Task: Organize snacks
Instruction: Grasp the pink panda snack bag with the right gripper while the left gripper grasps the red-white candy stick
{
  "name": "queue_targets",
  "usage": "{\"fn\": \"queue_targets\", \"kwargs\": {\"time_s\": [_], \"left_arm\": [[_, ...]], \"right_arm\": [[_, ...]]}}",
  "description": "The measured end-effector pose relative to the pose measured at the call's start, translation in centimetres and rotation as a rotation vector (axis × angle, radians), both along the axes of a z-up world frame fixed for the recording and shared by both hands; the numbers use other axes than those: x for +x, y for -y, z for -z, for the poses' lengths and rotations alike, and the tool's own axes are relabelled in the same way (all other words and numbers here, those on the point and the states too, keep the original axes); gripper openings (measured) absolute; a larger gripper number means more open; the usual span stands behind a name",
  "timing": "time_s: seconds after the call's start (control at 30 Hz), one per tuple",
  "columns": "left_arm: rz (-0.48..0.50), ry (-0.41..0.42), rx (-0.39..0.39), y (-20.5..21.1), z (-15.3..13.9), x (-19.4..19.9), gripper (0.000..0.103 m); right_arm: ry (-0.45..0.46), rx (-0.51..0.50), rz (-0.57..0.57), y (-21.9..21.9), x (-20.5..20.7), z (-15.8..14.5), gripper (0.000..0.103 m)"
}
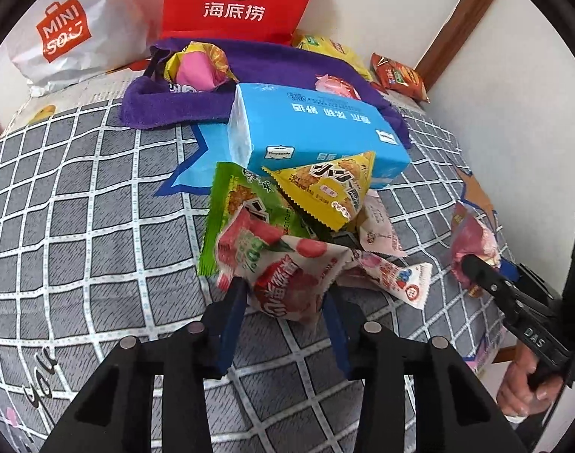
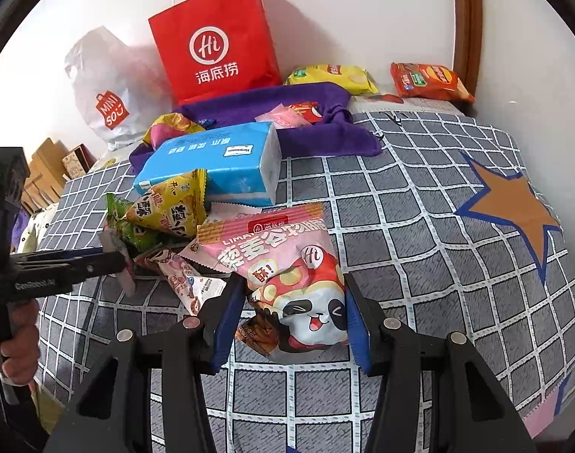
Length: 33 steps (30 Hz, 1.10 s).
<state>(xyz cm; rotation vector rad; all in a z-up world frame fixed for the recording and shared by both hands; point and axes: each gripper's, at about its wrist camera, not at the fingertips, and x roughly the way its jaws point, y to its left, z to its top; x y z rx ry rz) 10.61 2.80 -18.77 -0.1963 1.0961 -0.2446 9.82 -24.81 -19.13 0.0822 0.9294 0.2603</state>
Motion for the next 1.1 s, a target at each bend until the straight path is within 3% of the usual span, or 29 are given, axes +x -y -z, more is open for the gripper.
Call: {"fn": "queue_targets", "kwargs": {"time_s": [0.37,0.6,0.7,0.77,0.8,0.97,1.03,1.1], "left_arm": [[-0.005,0.032,-0.008,-0.7,-1.6,-1.9,0.028],[-0.02,0.011,0.008,-0.6,-0.4,-1.4,0.028],[-0.041,0.016,0.045,-0.6,0.4,-1.0,0.037],[-0.064,0.019,0.091,-0.5,0.9,-0.4,0.055],[-0.073,0.025,0.111,-0.5,1.0,-0.1,0.058],[-0.112,0.057,0.172,-0.7,1.4,1.0,0.063],[-0.101,0.052,0.146,-0.8,1.8,1.4,0.062],[-0.09,0.023,0.102,-0.9,2.2,1.7,0.053]], "right_arm": [[-0.011,-0.031,0.008,-0.2,-1.0,-0.1,0.05],[-0.027,-0.038,0.009,-0.2,-1.4,0.2,0.05],[-0.033,-0.038,0.009,-0.2,-1.4,0.4,0.05],[-0.037,-0.04,0.007,-0.2,-1.3,0.5,0.05],[-0.039,-0.04,0.008,-0.2,-1.3,0.6,0.05],[-0.051,-0.035,0.013,0.2,-0.9,1.0,0.05],[-0.059,-0.036,0.017,0.3,-0.7,1.3,0.05],[-0.066,-0.032,0.022,0.4,-0.5,1.7,0.05]]}}
